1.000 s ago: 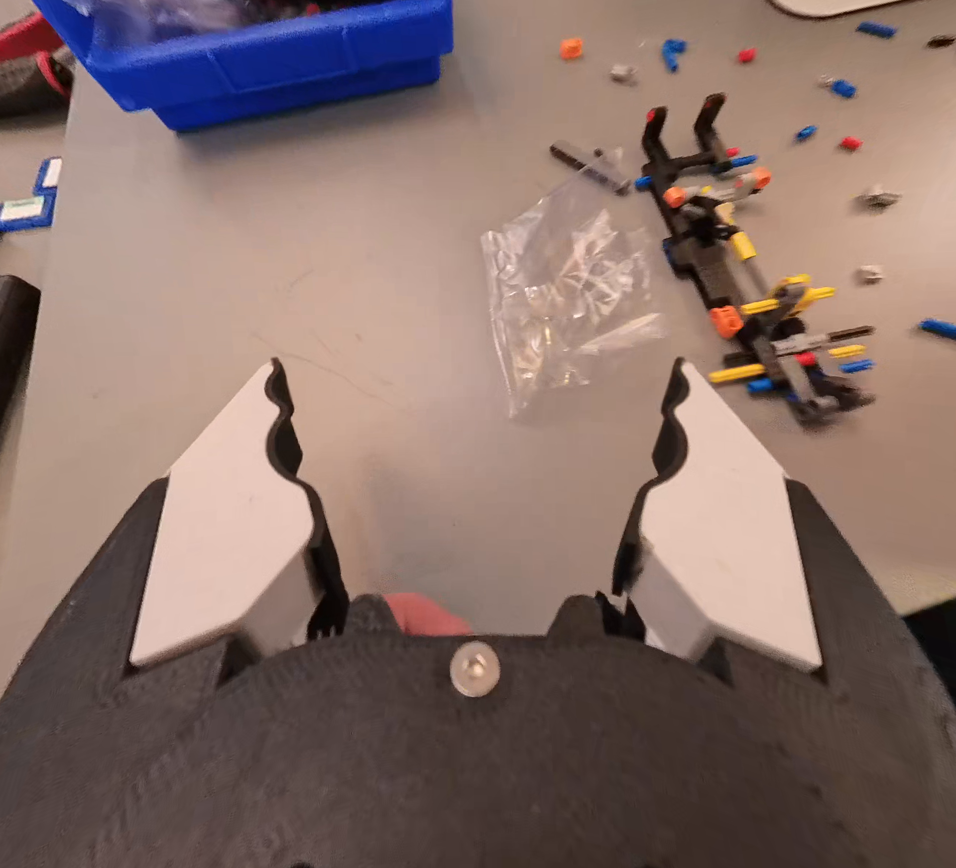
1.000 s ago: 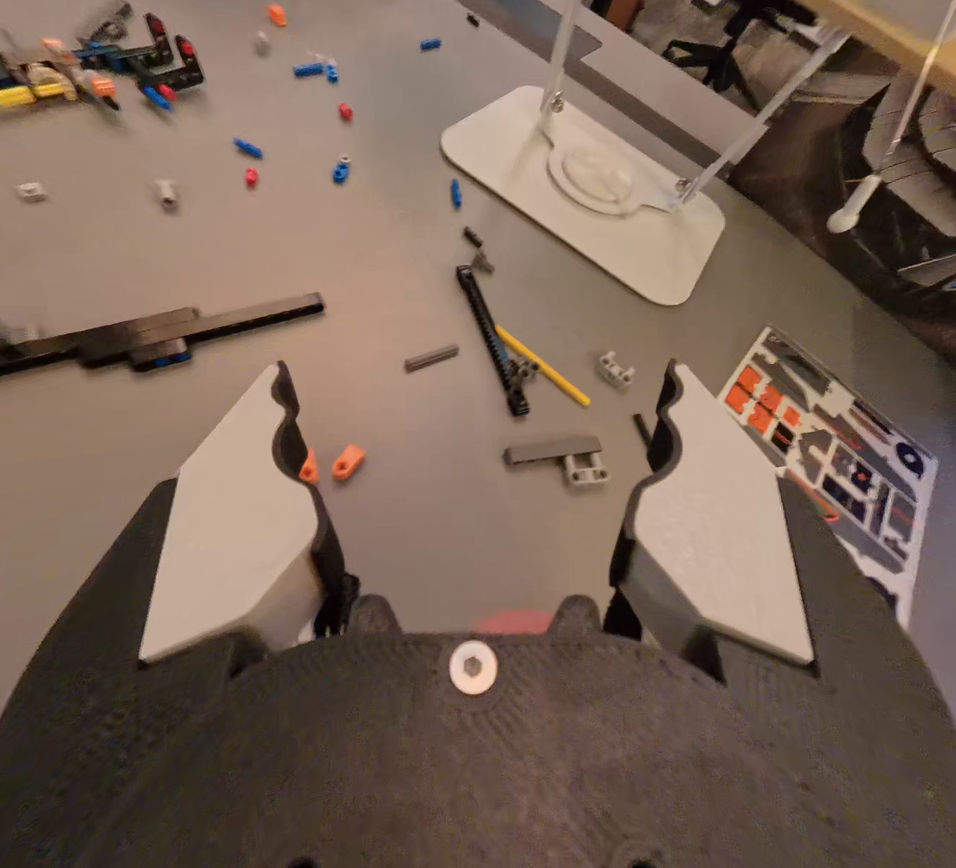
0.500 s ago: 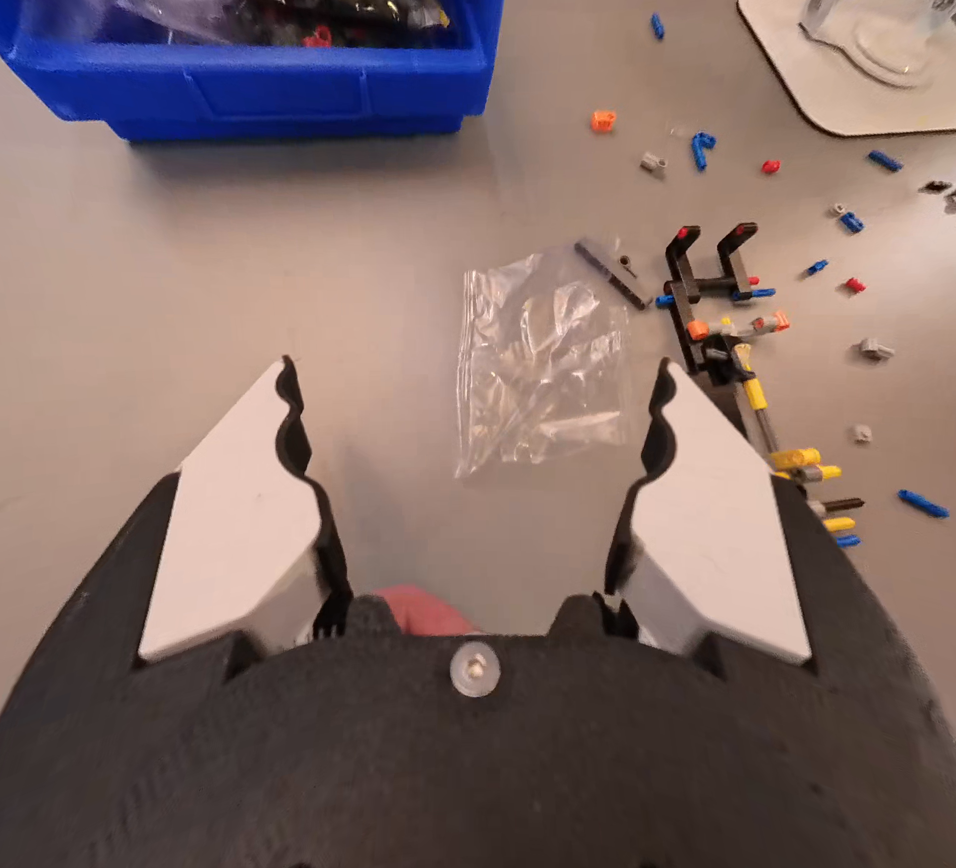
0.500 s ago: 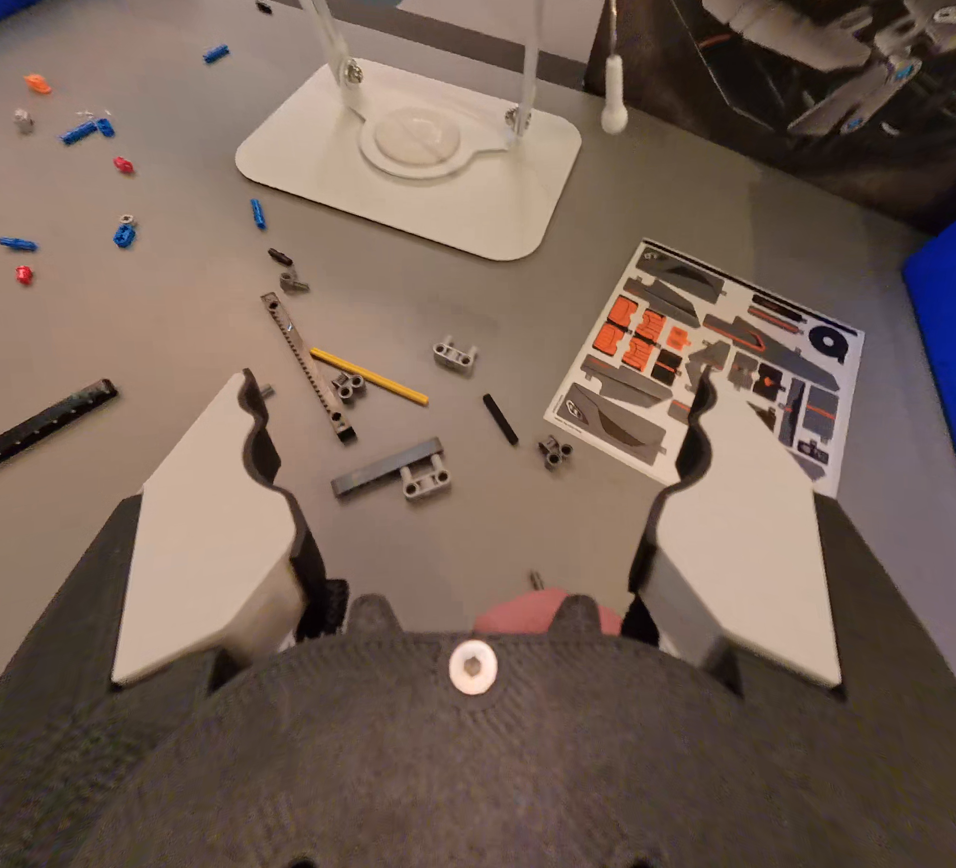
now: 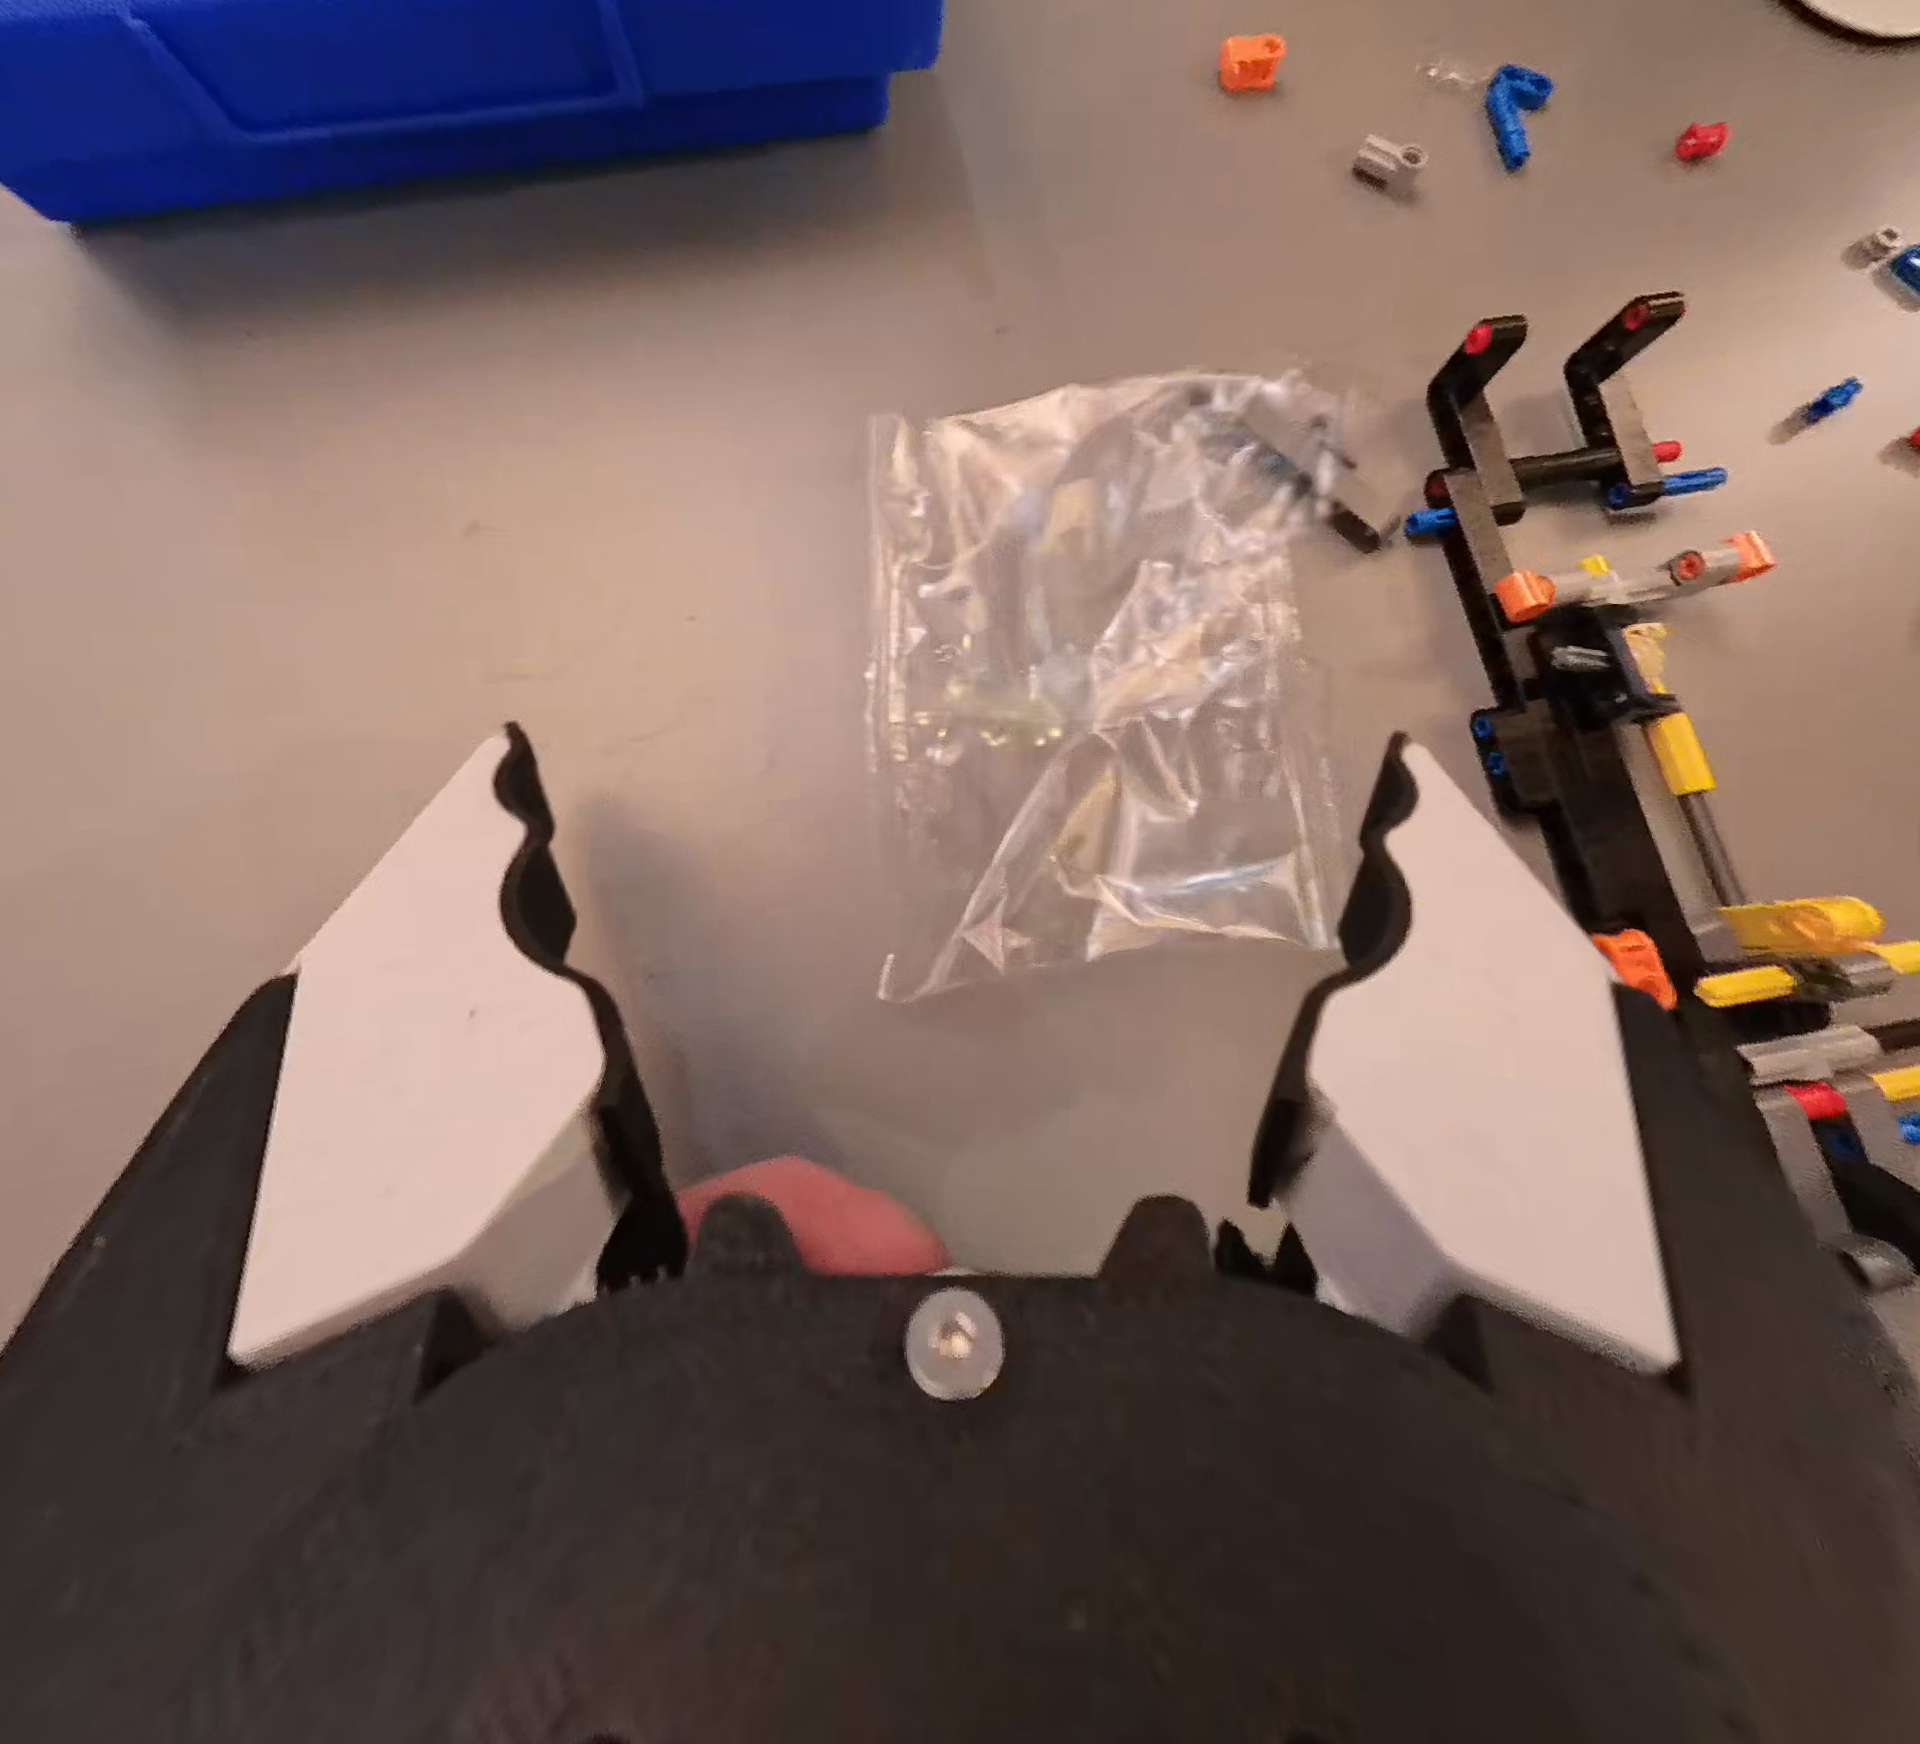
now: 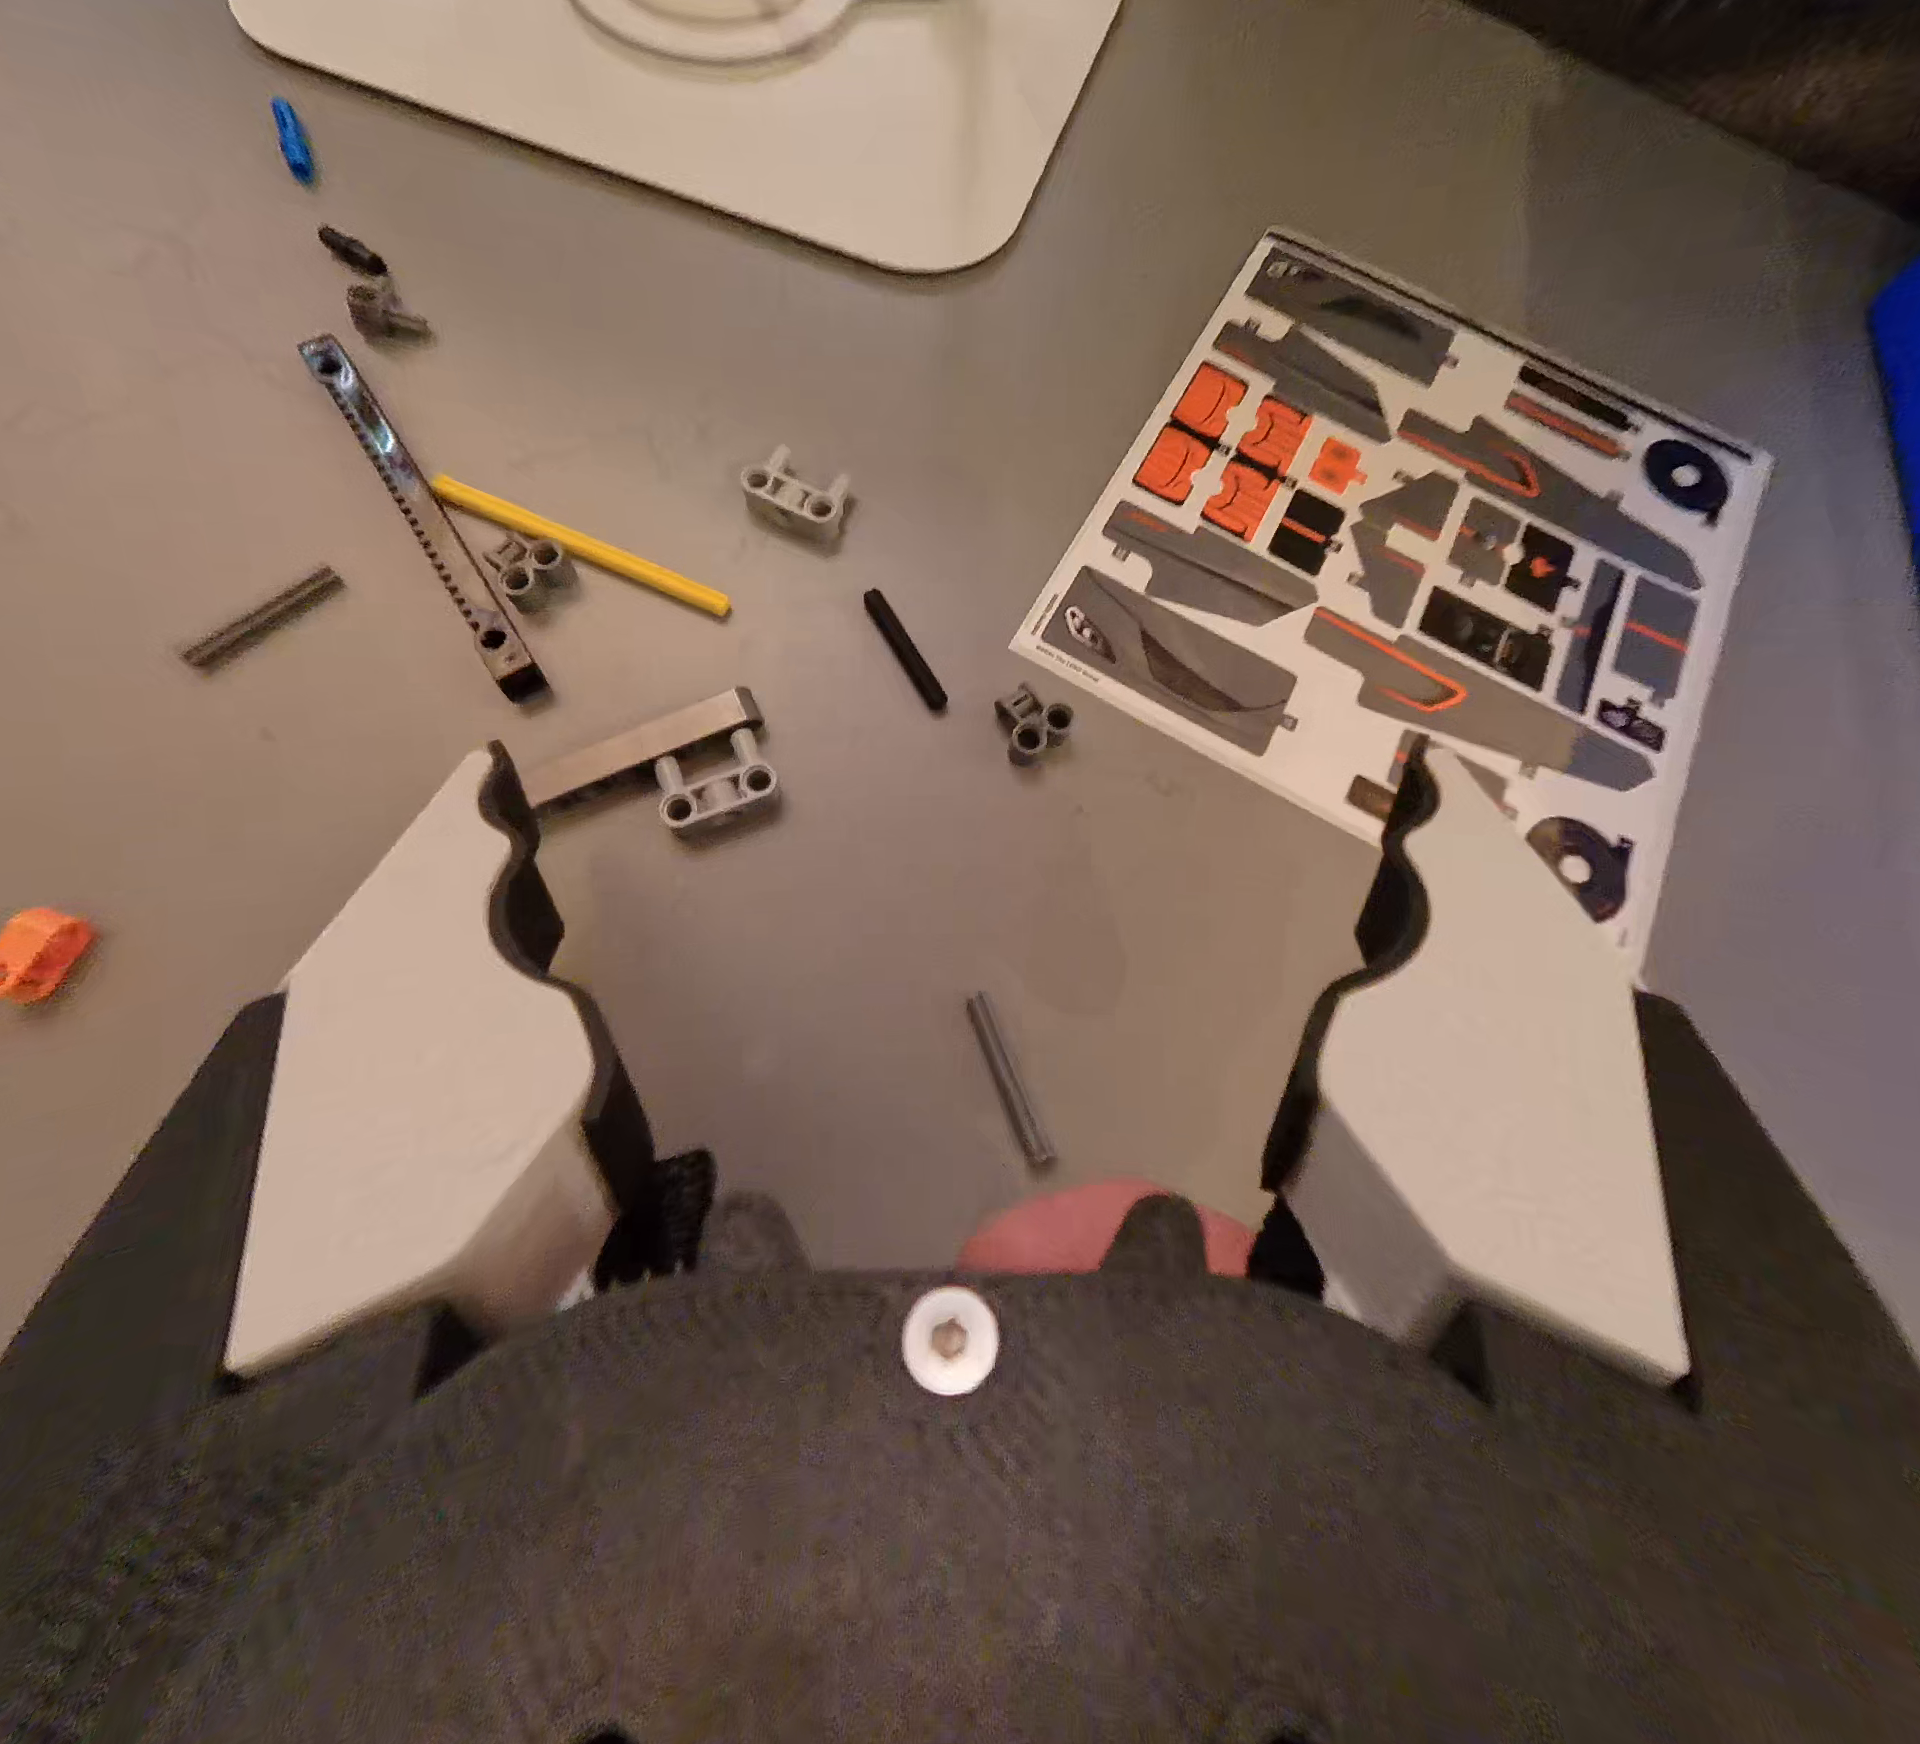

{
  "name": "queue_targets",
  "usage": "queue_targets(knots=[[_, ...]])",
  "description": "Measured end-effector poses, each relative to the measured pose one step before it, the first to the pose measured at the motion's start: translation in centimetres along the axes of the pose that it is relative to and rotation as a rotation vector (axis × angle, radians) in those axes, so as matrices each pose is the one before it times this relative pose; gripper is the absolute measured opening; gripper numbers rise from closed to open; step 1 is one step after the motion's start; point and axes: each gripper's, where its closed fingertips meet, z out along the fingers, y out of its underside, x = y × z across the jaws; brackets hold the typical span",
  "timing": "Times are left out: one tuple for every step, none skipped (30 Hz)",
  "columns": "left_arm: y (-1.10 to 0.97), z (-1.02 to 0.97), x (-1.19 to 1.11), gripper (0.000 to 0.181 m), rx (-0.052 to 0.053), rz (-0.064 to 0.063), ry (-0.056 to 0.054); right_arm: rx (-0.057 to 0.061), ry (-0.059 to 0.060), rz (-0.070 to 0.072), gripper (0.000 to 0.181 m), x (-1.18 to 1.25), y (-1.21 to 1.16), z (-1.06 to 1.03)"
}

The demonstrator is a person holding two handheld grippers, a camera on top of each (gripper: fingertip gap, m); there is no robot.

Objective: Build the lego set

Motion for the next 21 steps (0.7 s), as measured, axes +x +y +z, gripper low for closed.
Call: queue_targets(knots=[[0.124, 0.065, 0.212, 0.148, -0.0027, -0.0057, 0.0116, -0.0191, -0.0045, 0.0018, 0.155, -0.028, 0.375, 0.165], [0.013, 0.025, -0.019, 0.148, 0.0010, 0.0016, -0.0020, -0.0159, 0.0318, -0.0003, 0.152, 0.466, 0.316, 0.191], [-0.067, -0.012, 0.017, 0.148, 0.0032, 0.0003, 0.0010, -0.0175, 0.0574, -0.0038, 0.146, 0.791, 0.335, 0.246], [-0.013, -0.011, 0.270, 0.151, -0.0007, -0.0029, 0.0172, -0.0231, 0.0195, -0.0123, 0.144, 0.196, 0.373, 0.235], [-0.016, -0.003, 0.109, 0.152, -0.0002, -0.0072, 0.0072, -0.0062, -0.0143, -0.0029, 0.147, -0.272, 0.073, 0.095], [0.007, 0.014, -0.130, 0.151, -0.0017, -0.0048, -0.0083, -0.0002, -0.0109, 0.0034, 0.144, -0.228, -0.025, 0.014], [0.017, 0.025, 0.236, 0.152, -0.0005, 0.0019, 0.0131, -0.0010, -0.0149, -0.0004, 0.141, -0.297, -0.011, 0.028], [0.132, 0.057, 0.119, 0.155, -0.0094, -0.0024, 0.0051, -0.0001, -0.0068, 0.0014, 0.136, -0.169, -0.023, 0.011], [0.062, 0.017, 0.081, 0.156, -0.0068, 0.0039, 0.0017, 0.0026, 0.0025, 0.0038, 0.135, -0.016, -0.029, 0.021], [0.093, 0.044, 0.015, 0.156, -0.0075, 0.0025, -0.0025, 0.0001, -0.0050, 0.0075, 0.132, -0.085, 0.020, 0.014], [0.008, 0.047, 0.020, 0.155, 0.0008, -0.0014, -0.0009, -0.0070, -0.0057, 0.0112, 0.130, -0.051, 0.062, 0.050], [-0.076, -0.010, -0.112, 0.155, 0.0063, -0.0062, -0.0062, -0.0062, -0.0027, 0.0104, 0.131, 0.027, 0.053, 0.057], [-0.014, -0.020, 0.014, 0.154, 0.0011, -0.0156, 0.0037, -0.0034, -0.0058, 0.0071, 0.131, -0.027, 0.061, 0.035], [0.107, 0.014, -0.064, 0.154, -0.0051, -0.0275, 0.0029, -0.0049, -0.0039, 0.0057, 0.131, 0.001, 0.070, 0.020], [0.170, 0.055, -0.323, 0.154, -0.0069, -0.0203, -0.0111, -0.0022, -0.0039, 0.0042, 0.132, 0.006, 0.045, 0.024], [0.385, 0.082, -0.275, 0.153, -0.0205, 0.0000, -0.0101, -0.0004, -0.0080, -0.0025, 0.131, -0.125, 0.033, -0.006], [0.314, 0.066, -0.290, 0.153, -0.0185, 0.0112, -0.0163, -0.0022, -0.0117, -0.0051, 0.132, -0.209, 0.050, -0.015], [0.047, -0.037, -0.271, 0.148, -0.0055, 0.0042, -0.0193, -0.0022, -0.0067, -0.0011, 0.133, -0.139, 0.042, 0.010], [0.015, -0.030, -0.086, 0.145, -0.0041, -0.0013, -0.0074, -0.0020, -0.0044, 0.0002, 0.133, -0.092, 0.026, -0.001], [0.019, 0.011, 0.112, 0.145, -0.0006, 0.0027, 0.0038, -0.0036, -0.0042, 0.0030, 0.133, -0.058, 0.049, 0.020], [0.092, 0.036, 0.086, 0.147, -0.0035, 0.0063, 0.0005, -0.0031, -0.0020, 0.0059, 0.134, 0.022, 0.056, 0.015]])
